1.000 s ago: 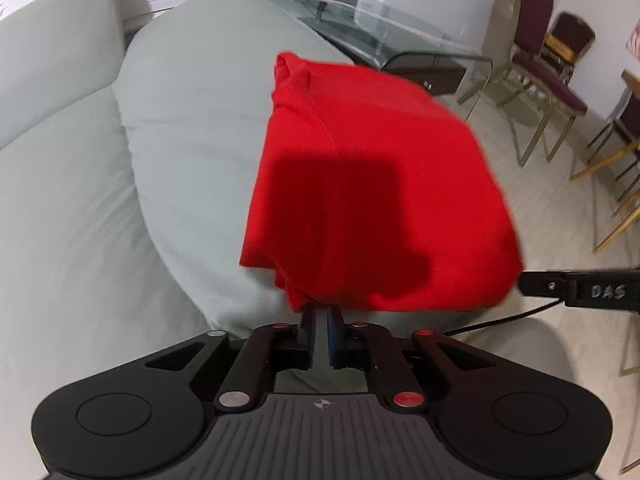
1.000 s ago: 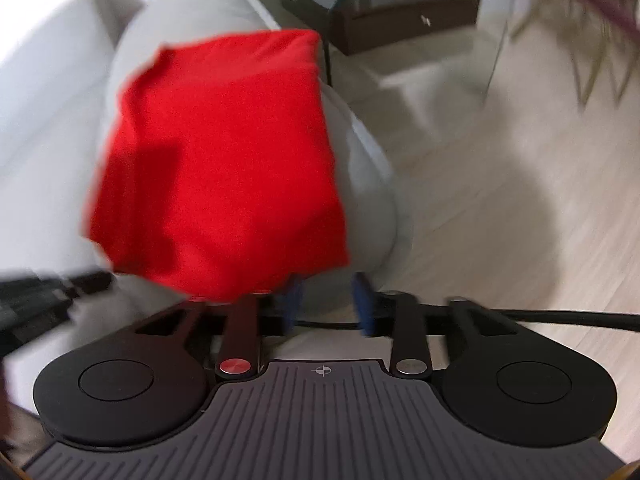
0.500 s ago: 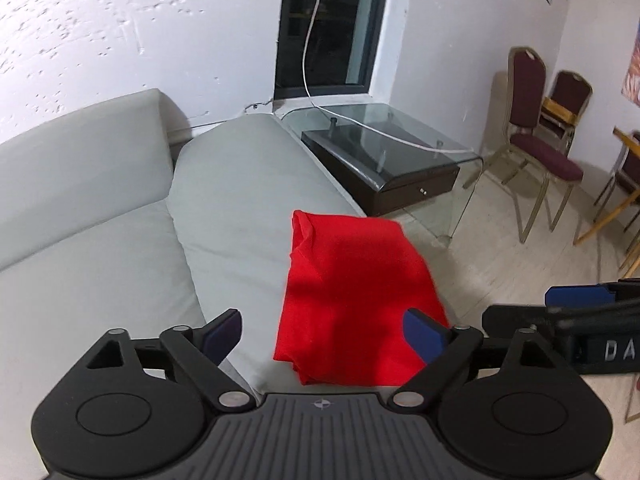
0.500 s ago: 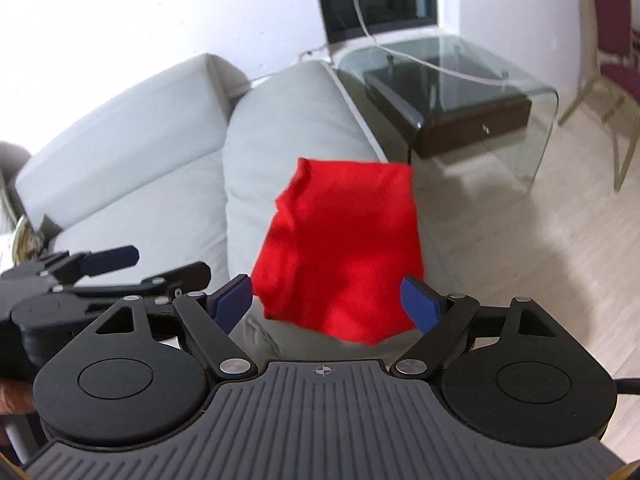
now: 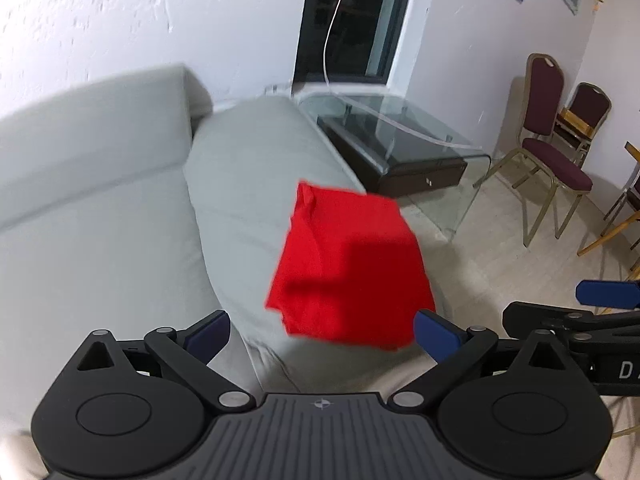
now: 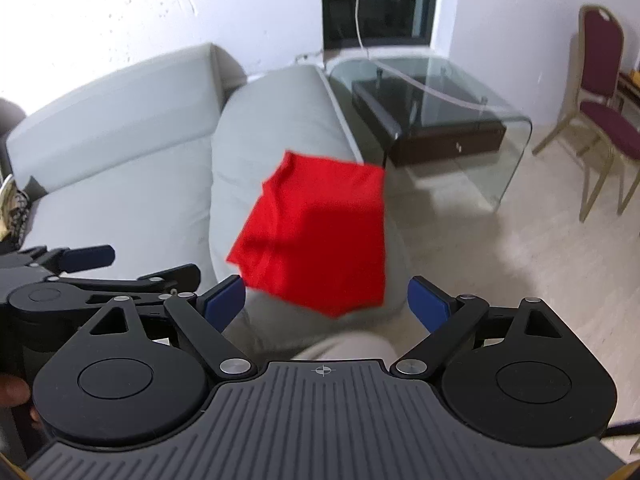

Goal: Fold clothes

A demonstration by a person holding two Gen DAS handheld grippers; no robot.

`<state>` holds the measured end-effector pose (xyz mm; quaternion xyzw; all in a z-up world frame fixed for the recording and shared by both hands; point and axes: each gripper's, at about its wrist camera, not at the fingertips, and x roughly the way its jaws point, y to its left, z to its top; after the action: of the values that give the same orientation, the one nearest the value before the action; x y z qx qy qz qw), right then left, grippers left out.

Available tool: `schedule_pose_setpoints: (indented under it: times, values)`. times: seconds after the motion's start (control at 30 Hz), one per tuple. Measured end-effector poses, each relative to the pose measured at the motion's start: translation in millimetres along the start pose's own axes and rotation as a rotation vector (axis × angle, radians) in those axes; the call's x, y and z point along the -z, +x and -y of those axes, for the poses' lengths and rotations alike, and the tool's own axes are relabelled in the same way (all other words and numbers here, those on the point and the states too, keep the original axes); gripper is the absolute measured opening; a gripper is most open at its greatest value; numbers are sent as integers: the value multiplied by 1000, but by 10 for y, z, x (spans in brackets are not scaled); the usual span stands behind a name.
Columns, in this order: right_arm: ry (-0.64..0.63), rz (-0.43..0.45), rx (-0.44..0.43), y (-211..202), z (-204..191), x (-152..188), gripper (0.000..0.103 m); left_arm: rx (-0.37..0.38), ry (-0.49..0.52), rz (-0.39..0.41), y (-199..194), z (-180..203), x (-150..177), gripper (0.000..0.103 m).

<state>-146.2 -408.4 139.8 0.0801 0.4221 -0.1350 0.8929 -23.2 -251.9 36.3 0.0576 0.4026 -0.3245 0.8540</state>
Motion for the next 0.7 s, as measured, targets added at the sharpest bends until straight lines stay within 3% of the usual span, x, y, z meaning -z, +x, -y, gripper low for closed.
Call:
schedule_pose_setpoints:
  times: [0.7]
  values:
    - [-9, 10, 66, 86, -1, 147, 92, -4, 21, -17, 136, 45, 66, 100]
